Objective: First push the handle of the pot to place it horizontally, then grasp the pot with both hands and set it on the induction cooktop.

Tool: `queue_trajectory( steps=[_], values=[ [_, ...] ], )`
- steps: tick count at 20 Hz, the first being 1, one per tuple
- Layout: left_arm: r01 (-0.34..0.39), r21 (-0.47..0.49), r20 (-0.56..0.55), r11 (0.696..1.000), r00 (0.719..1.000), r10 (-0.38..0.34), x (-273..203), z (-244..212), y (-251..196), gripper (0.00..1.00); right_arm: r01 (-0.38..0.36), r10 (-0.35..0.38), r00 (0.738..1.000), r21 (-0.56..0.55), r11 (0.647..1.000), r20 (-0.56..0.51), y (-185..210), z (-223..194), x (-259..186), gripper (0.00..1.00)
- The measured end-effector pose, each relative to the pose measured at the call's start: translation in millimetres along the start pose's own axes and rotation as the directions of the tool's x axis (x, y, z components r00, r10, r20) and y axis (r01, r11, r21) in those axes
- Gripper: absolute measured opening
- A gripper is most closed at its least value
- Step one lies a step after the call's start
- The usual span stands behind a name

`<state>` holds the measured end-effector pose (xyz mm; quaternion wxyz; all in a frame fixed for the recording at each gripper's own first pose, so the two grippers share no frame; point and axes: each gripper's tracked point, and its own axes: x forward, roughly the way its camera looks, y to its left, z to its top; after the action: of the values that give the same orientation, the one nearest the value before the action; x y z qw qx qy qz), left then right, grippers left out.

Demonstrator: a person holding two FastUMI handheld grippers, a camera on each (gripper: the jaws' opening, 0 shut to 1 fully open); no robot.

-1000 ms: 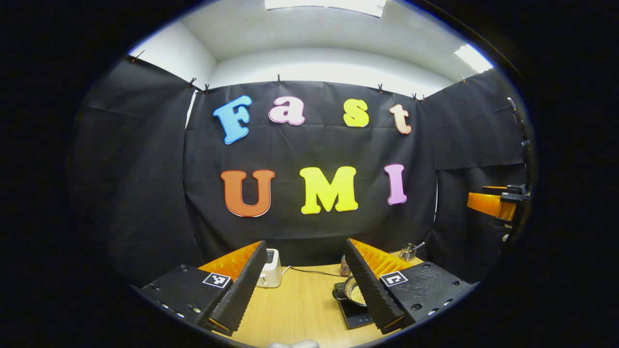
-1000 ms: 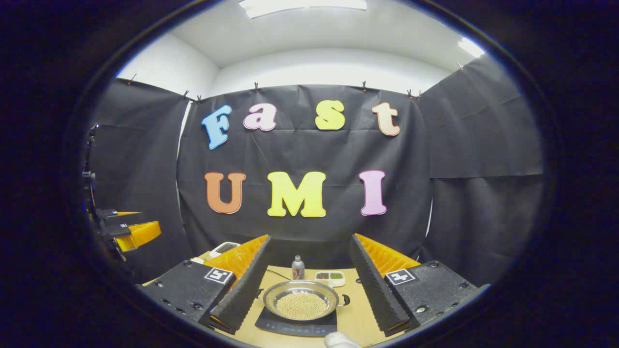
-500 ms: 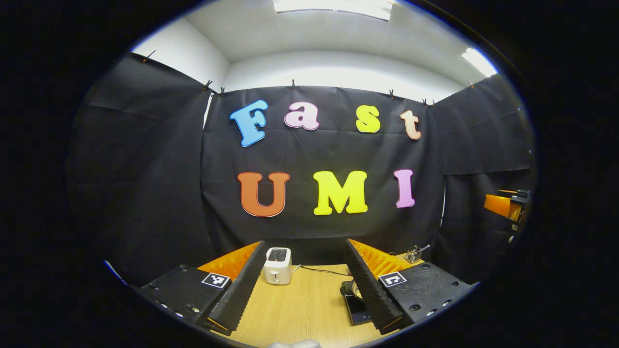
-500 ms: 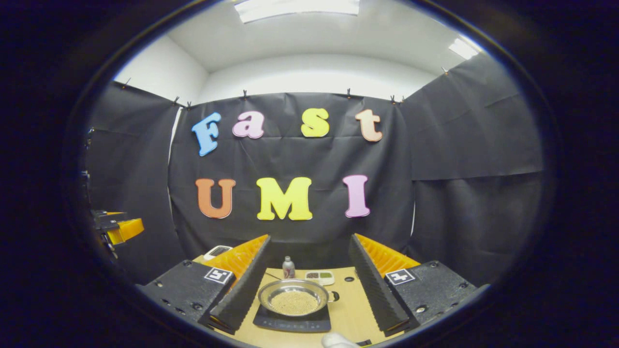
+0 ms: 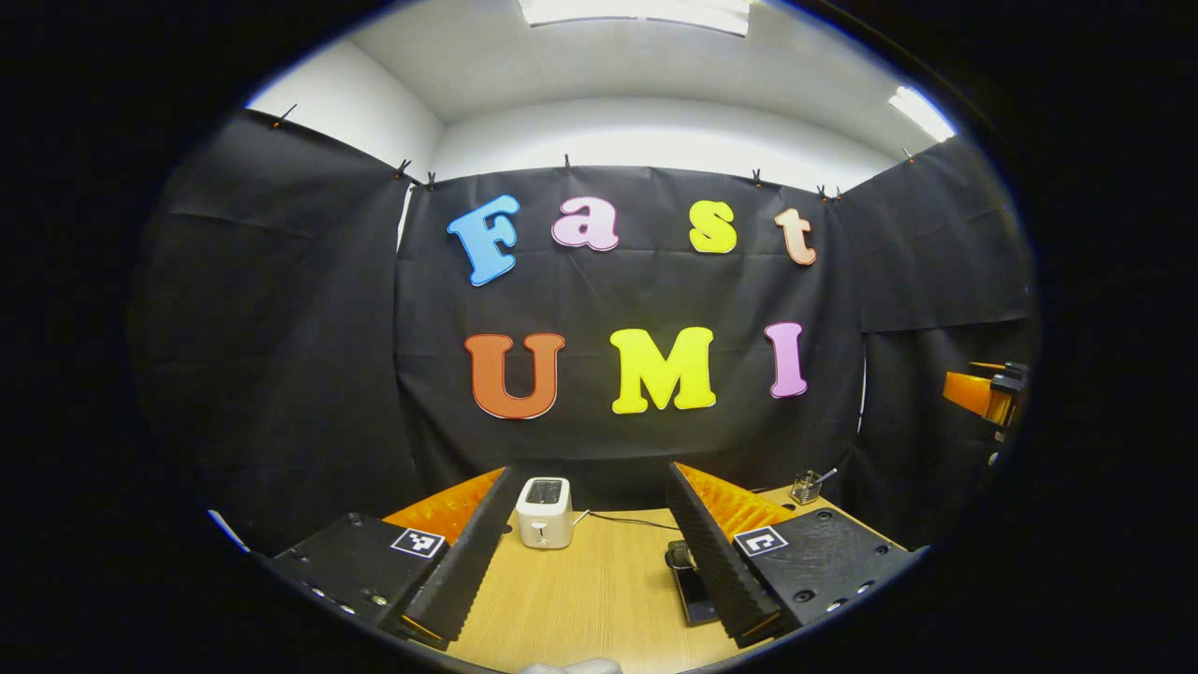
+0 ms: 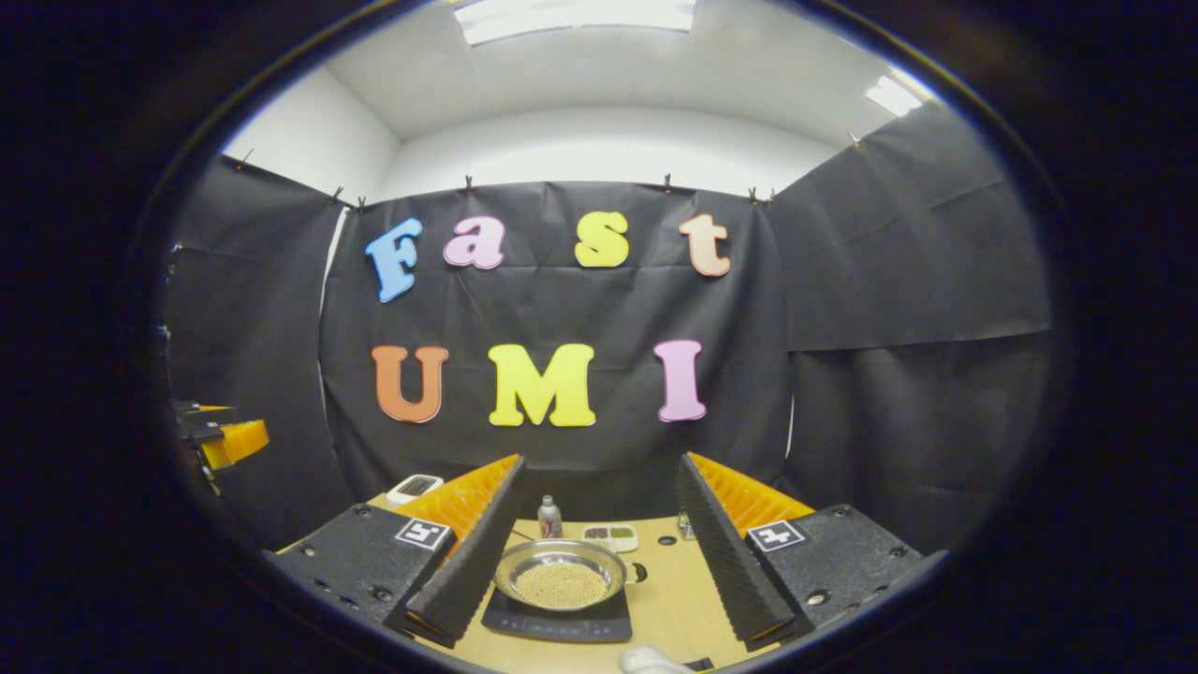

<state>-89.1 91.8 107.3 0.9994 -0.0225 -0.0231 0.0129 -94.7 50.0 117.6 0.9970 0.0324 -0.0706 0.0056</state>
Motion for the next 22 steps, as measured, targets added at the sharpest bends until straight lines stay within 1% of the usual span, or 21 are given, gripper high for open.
queue_trajectory(
  steps=[3, 8, 13, 22],
  values=[
    [0.025, -0.007, 0.000, 1.000, 1.000, -0.025, 6, -1, -5, 0.96, 0.010, -0.010, 1.000, 0.006, 1.000, -0.014, -2, -3, 0, 1.00],
    [0.034, -0.003, 0.007, 0.999, 0.999, -0.034, 7, 0, -9, 0.96, 0.020, -0.020, 1.000, -0.004, 1.000, -0.013, -7, -3, -2, 1.00],
    [0.017, 0.001, -0.001, 1.000, 1.000, -0.017, 3, -3, -12, 0.96, 0.012, -0.011, 1.000, 0.007, 1.000, -0.018, -11, -5, 2, 1.00],
    [0.024, 0.006, -0.006, 1.000, 1.000, -0.024, 6, -4, -27, 0.96, -0.004, 0.004, 1.000, -0.005, 1.000, -0.023, -14, -9, 6, 1.00]
  ],
)
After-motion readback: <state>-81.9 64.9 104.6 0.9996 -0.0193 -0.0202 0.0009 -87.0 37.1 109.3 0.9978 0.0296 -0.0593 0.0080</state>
